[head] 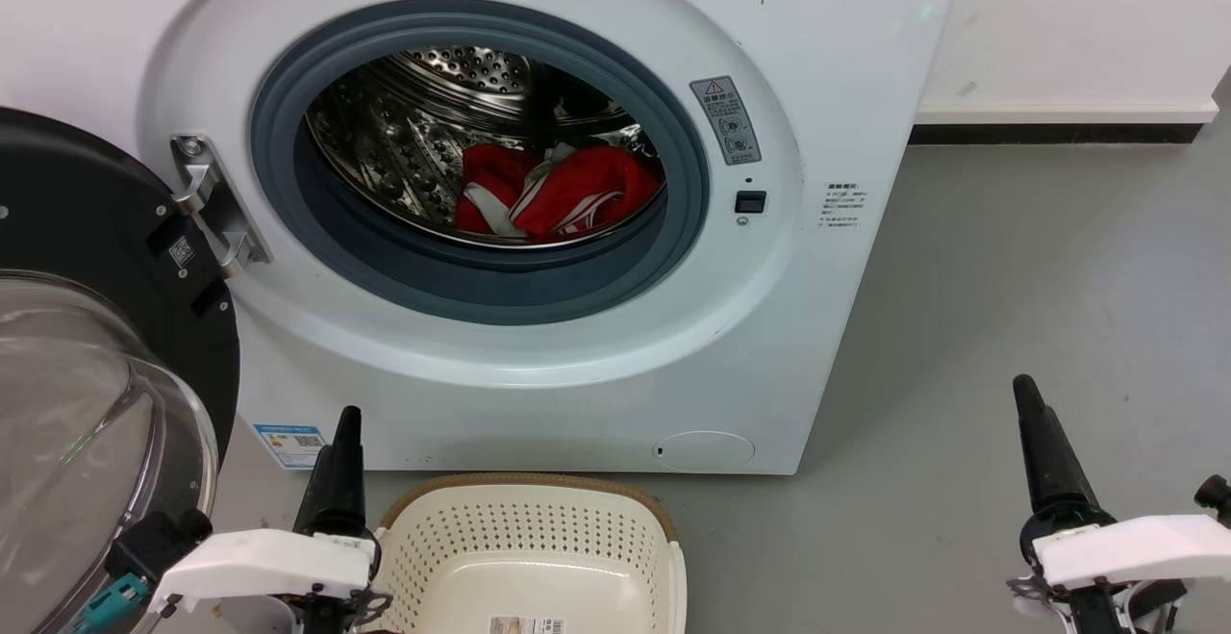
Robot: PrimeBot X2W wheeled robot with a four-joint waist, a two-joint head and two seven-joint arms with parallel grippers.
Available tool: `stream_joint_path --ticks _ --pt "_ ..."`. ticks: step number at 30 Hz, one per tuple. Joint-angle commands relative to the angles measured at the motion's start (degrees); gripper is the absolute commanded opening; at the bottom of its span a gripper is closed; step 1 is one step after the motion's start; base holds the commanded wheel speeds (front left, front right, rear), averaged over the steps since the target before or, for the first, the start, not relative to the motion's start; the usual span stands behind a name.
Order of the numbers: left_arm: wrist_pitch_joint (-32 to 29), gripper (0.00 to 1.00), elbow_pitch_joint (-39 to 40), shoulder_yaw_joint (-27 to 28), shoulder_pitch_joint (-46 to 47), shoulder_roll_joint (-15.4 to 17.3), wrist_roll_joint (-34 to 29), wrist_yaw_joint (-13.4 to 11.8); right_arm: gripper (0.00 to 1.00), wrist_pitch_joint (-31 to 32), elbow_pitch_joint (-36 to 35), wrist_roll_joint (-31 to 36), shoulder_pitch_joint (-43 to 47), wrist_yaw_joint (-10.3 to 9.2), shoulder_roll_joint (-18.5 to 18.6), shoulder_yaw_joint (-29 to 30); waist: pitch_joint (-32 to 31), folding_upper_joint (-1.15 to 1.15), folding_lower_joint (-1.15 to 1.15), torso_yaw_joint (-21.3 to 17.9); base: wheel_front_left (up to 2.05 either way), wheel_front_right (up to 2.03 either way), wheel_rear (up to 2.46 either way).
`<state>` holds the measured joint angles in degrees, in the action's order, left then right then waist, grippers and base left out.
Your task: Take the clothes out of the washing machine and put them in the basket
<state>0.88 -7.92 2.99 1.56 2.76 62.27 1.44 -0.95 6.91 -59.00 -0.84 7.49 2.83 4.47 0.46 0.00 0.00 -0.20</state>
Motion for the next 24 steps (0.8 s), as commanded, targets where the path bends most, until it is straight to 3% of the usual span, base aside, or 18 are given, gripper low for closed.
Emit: stream_joint_path --ticks 1,7,24 --pt "0.69 1.00 1.45 -0.39 0.46 0.13 -2.62 -0.42 1.00 -0.61 -1.75 2.94 -0.34 0.00 0.14 -0.40 0.02 0.00 0.00 -0.02 0.00 0.00 0.00" --pt "2.38 1.00 2.84 -1.74 -0.24 0.13 -11.30 -1.99 1.00 -2.28 -3.46 12.45 0.55 0.00 0.14 -1.09 0.22 0.00 0.00 -0.07 0.00 0.00 0.00" --pt "5.54 1.00 4.42 -3.12 -1.77 0.27 -24.74 -4.20 1.00 -5.42 -6.09 27.75 2.54 0.00 0.13 -2.22 0.40 0.00 0.00 -0.26 0.00 0.00 0.00"
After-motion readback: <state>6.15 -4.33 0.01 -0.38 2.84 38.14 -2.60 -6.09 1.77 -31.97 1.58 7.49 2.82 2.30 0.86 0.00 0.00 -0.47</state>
